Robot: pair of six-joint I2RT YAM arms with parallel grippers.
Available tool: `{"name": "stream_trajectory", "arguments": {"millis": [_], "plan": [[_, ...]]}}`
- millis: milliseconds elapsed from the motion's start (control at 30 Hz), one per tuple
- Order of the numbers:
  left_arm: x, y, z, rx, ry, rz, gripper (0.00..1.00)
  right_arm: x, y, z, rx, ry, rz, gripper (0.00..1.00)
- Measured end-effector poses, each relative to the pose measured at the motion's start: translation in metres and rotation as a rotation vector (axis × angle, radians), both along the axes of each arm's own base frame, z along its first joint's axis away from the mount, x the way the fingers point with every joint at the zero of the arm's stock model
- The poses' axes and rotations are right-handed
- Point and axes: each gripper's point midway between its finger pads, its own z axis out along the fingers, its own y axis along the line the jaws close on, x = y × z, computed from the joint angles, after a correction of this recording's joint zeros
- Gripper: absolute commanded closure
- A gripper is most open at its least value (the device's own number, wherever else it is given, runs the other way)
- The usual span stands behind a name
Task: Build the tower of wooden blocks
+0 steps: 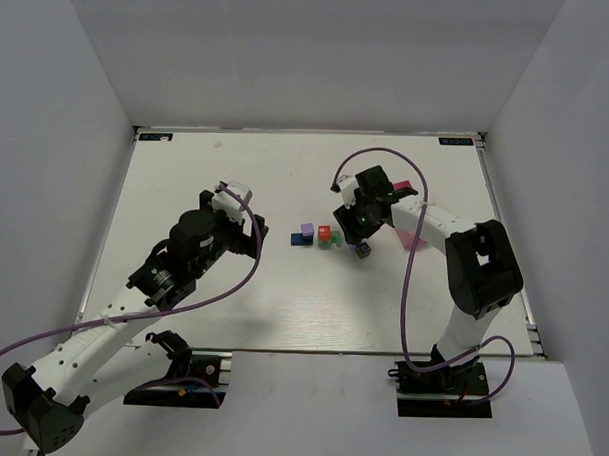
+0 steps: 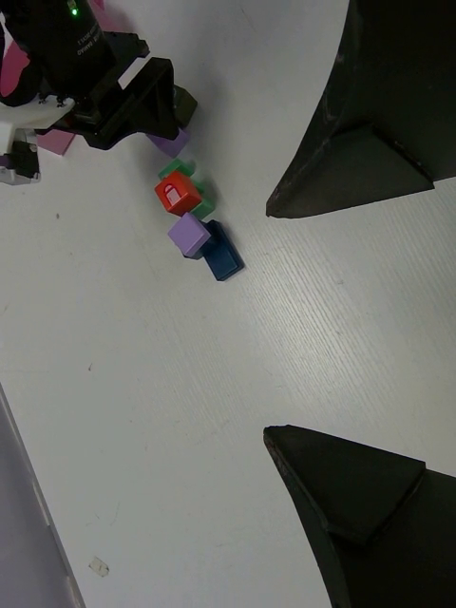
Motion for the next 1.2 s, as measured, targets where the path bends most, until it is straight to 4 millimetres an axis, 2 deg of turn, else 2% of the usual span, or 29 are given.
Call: {"name": "stream_trajectory", "arguments": {"millis": [633,767,833,967,1067,1200], "plan": [[-0.001,-0.002,0.000,-0.003,0.000,-0.013,0.00,-0.004,0.001,-0.018,-0.027,0.040,0.000,0.52],[-0.001,-0.002,0.000,-0.003,0.000,-0.013,0.00,-0.005,0.001,-0.018,-0.029,0.038,0.003,0.61],[-0.001,-0.002,0.000,-0.003,0.000,-0.013,0.00,-0.005,0.001,-0.018,-0.029,0.038,0.002,0.69],[-0.001,-0.002,0.000,0.001,-0.002,-0.014,0.00,-0.004,0.001,-0.017,-0.032,0.035,0.002,0.76],[-0.001,-0.002,0.000,0.004,-0.003,-0.018,0.00,-0.003,-0.001,-0.012,-0.035,0.020,0.007,0.77],[-0.003,-0.004,0.001,0.006,-0.007,-0.033,0.00,0.000,-0.003,0.015,-0.024,-0.047,0.019,0.80]]}}
